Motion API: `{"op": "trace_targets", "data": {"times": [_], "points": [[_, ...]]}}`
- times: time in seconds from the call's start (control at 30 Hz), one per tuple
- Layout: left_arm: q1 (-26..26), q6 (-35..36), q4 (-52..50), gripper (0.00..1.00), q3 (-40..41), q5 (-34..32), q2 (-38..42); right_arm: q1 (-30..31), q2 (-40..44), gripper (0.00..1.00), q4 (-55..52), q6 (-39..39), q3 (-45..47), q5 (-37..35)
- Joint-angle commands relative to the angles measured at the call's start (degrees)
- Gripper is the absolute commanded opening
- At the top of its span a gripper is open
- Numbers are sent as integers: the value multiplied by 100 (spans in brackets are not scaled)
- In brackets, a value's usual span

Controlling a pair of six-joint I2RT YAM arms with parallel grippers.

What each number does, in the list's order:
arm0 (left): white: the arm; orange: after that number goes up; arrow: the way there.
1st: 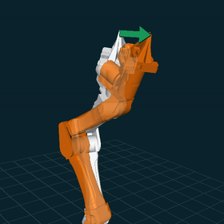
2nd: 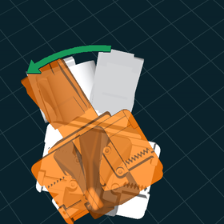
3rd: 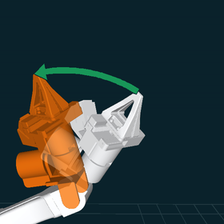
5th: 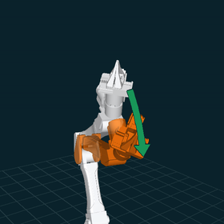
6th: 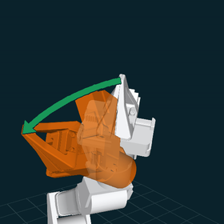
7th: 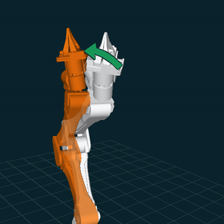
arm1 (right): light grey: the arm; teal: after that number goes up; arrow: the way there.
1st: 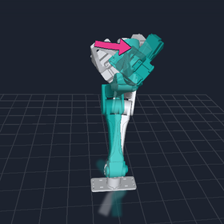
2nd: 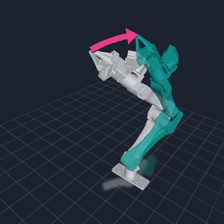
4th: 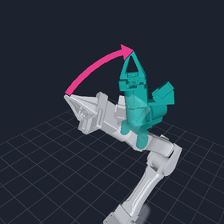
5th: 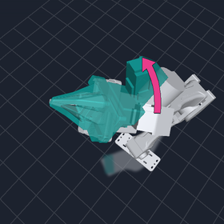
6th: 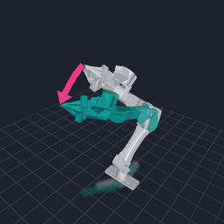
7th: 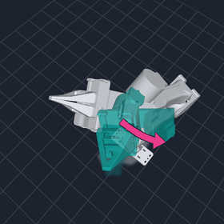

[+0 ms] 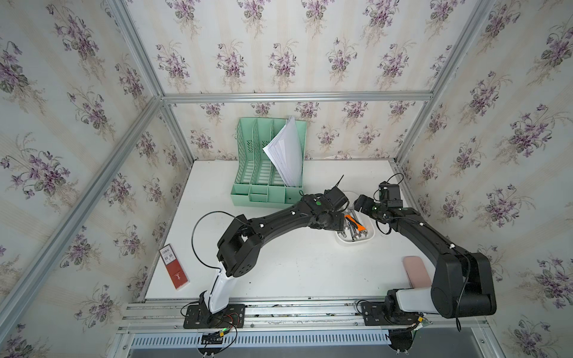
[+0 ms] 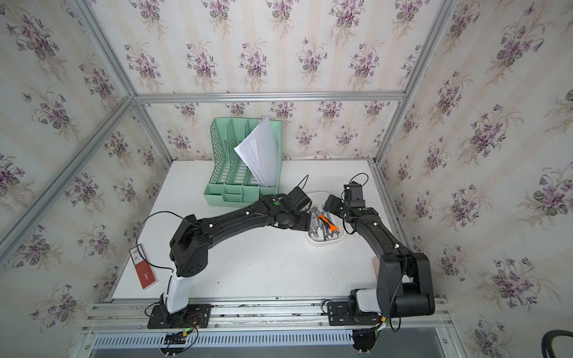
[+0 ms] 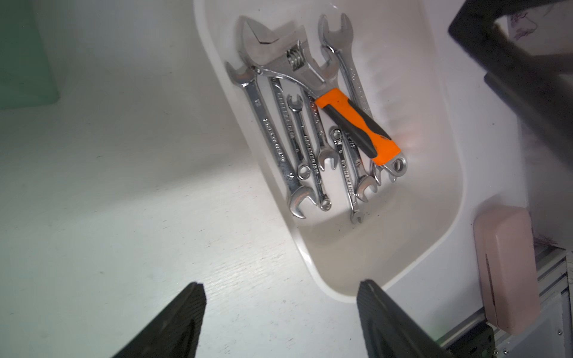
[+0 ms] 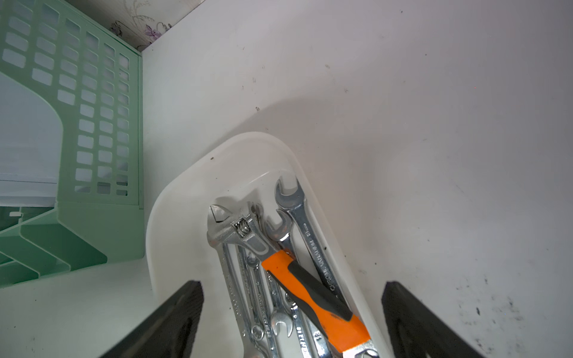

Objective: Take out the wrench from the storage box
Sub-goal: Move the storage box to the center of the board.

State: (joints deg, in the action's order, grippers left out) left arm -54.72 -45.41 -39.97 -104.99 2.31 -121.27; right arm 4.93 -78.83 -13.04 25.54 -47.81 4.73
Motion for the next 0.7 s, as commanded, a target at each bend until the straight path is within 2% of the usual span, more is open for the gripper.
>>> {"op": "trace_targets", "data": {"times": [0.0, 0.13, 0.27, 0.67], "points": [[-39, -82, -180, 72, -352, 6, -358, 8, 90, 95, 128, 104, 51, -41], [-39, -44, -247, 61, -548, -135, -619, 8, 165, 94, 99, 124, 61, -14], [-30, 14, -349, 57, -685, -318, -794, 7, 225, 94, 54, 118, 53, -25], [86, 50, -287, 19, -529, -379, -829, 8, 271, 91, -183, 126, -88, 290]]}}
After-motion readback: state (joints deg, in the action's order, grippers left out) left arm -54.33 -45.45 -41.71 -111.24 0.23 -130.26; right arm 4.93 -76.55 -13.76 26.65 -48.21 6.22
